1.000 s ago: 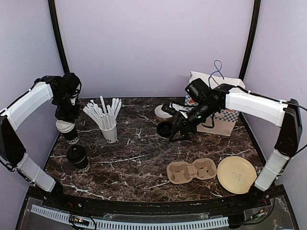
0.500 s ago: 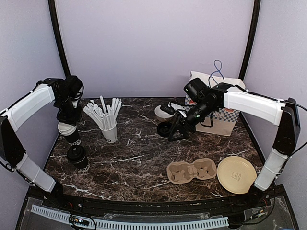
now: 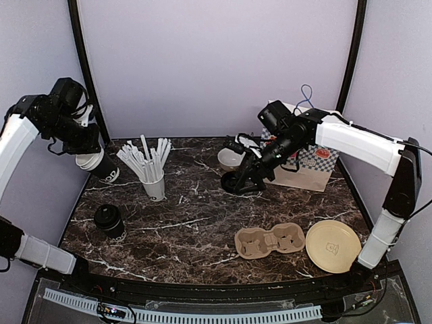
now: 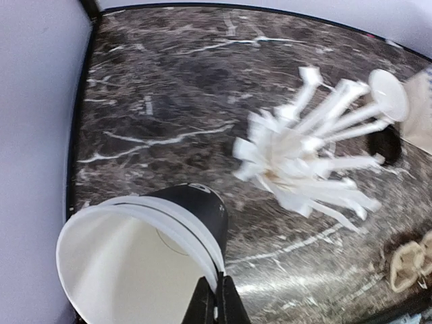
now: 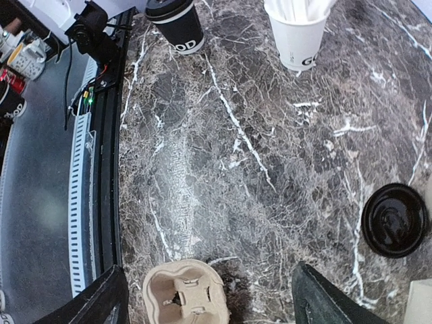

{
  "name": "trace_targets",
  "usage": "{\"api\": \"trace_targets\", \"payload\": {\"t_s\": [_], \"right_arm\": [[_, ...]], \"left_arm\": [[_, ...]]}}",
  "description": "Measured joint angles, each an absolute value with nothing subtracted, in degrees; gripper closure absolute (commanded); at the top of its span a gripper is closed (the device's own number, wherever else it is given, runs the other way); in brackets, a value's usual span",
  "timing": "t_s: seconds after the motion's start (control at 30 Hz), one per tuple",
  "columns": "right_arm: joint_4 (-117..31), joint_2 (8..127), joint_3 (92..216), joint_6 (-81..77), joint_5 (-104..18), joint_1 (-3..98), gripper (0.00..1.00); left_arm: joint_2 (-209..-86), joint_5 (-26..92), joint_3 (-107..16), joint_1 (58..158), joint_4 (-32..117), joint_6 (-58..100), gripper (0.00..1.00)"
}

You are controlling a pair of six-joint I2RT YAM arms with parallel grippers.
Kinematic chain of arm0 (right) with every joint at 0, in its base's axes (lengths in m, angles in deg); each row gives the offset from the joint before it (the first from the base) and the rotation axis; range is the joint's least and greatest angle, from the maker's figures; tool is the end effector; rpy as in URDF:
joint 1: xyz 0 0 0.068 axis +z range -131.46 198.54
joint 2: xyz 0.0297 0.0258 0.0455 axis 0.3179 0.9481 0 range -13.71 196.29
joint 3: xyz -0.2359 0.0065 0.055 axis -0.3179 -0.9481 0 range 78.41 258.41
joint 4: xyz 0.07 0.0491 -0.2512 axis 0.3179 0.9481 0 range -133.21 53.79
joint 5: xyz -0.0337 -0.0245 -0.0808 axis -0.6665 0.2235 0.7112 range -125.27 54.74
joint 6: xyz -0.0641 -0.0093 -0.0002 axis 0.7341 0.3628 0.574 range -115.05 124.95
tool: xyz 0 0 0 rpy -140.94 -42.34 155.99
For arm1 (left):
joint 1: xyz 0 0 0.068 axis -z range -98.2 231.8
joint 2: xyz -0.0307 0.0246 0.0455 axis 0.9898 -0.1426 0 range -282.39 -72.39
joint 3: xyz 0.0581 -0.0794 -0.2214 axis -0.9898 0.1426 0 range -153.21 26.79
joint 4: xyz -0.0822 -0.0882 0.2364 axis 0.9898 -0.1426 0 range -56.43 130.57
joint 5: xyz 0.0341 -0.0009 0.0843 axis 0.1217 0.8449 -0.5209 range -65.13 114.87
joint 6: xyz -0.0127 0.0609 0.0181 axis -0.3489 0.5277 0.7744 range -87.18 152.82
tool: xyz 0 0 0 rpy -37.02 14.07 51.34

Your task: Pack the takeout coffee

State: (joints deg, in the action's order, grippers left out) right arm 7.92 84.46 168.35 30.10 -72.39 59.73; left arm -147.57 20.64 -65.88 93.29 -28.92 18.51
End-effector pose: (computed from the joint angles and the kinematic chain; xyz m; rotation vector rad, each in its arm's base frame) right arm 0.2556 0.2642 0.2689 -1.5907 2.0052 0.9449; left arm 0.2524 -0.0476 0.3722 -0.0926 2.4759 -0.1012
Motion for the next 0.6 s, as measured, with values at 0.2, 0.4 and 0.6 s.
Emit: {"api": "trace_targets", "payload": {"t_s": [0.2,0.4,0.6], "right_arm": [[9.19,85.56,174.53,32.66,-72.28,62.11,0.07],[8.31,86.5,177.11,32.22,-71.06,66.42,0.01],[6.81,93.36,188.13,30.47,-66.36,73.63,0.01]], "left_arm": [[-141.87,32.45,-65.88,101.75,-31.0,18.19,1.0],[-140.23,42.39,-65.72,104.5,-31.46,16.92,1.0],[-138.11,51.22,-64.08,107.84,-27.92,15.78,1.0]]}}
